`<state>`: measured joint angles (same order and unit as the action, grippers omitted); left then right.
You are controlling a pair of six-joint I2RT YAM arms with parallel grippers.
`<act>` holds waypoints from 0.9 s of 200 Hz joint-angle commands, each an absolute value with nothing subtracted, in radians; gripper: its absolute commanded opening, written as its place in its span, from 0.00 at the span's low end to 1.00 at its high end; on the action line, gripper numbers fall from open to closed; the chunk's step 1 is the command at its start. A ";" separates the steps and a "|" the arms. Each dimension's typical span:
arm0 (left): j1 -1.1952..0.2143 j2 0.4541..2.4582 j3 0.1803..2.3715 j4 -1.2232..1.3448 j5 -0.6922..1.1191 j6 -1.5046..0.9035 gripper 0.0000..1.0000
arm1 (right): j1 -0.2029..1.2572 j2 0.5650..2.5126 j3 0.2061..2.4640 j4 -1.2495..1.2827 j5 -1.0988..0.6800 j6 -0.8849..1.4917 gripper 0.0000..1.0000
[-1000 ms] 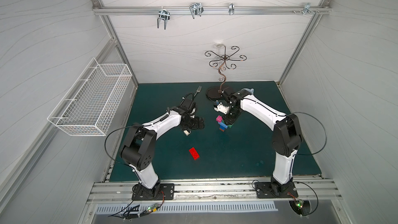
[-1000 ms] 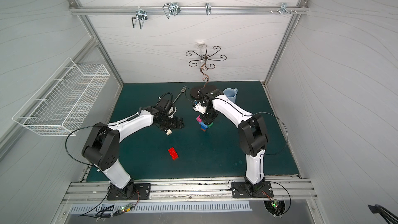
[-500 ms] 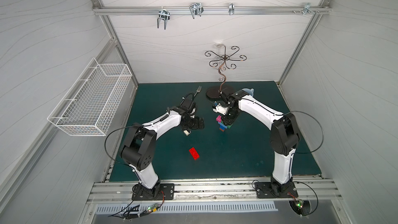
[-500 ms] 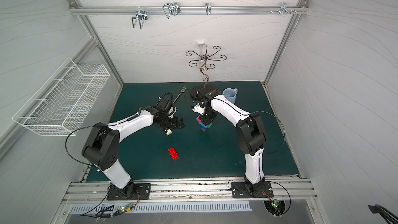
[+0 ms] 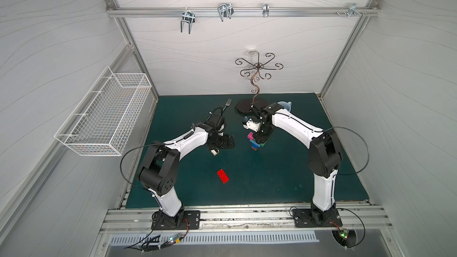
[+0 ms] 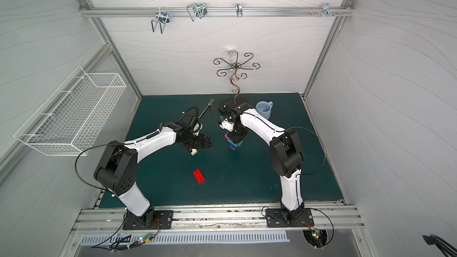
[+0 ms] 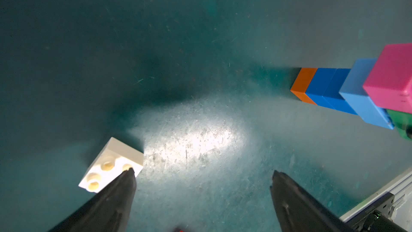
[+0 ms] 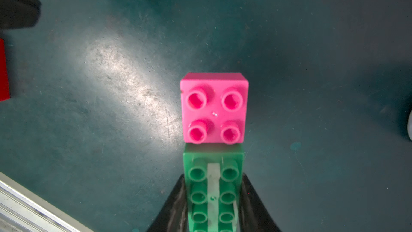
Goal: Assemble a spoon with lego
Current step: Assemble the lego brick with the lego brick.
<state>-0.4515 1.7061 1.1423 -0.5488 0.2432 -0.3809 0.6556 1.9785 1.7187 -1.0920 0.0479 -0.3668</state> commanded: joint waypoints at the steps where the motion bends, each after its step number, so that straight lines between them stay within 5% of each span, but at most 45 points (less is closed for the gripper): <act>1: -0.445 1.700 1.146 -0.535 0.228 -0.364 1.00 | 0.669 2.046 1.723 -1.110 0.056 -0.370 0.18; 120: -0.445 1.683 1.137 -0.547 0.200 -0.352 1.00 | 0.697 2.135 1.787 -1.169 0.081 -0.341 0.17; 180: -0.445 1.680 1.128 -0.543 0.201 -0.351 1.00 | 0.695 2.081 1.762 -1.152 0.081 -0.343 0.32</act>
<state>-0.4511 1.7061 1.1290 -0.5514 0.2157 -0.3679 0.6815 2.0480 1.8076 -1.1751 0.0975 -0.3553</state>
